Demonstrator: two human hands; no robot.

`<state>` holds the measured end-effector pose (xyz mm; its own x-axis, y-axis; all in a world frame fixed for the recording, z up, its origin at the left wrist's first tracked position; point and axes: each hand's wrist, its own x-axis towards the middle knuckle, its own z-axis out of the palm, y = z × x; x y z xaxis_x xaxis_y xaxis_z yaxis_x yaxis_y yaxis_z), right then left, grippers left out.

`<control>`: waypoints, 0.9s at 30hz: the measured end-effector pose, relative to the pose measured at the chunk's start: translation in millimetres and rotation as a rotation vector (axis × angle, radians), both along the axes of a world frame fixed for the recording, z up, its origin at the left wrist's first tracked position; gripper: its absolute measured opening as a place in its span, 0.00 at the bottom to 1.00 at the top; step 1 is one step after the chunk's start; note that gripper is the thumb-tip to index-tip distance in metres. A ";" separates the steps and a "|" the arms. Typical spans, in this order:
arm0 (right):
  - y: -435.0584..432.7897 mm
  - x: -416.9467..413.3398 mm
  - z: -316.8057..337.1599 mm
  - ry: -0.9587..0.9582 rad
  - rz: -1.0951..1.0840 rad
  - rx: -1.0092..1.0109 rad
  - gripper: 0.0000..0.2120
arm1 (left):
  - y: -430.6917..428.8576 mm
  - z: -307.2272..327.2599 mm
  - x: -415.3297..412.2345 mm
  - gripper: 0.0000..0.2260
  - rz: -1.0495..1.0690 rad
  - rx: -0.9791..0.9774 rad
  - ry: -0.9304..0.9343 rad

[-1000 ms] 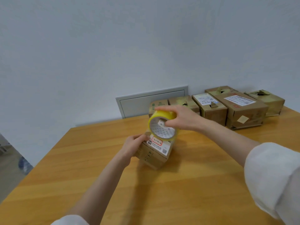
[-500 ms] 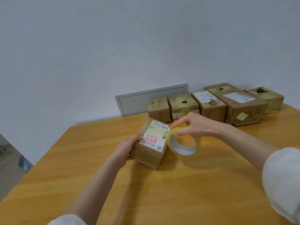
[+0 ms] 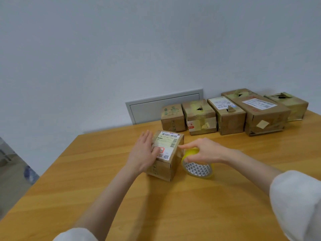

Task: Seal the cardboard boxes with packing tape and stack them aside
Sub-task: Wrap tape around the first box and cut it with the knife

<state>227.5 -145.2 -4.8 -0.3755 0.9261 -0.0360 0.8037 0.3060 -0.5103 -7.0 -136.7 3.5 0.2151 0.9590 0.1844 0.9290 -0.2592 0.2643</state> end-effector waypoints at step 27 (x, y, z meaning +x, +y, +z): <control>3.5 28.6 55.5 0.465 -0.122 0.124 0.32 | 1.4 12.5 34.6 0.31 0.139 -0.397 -0.806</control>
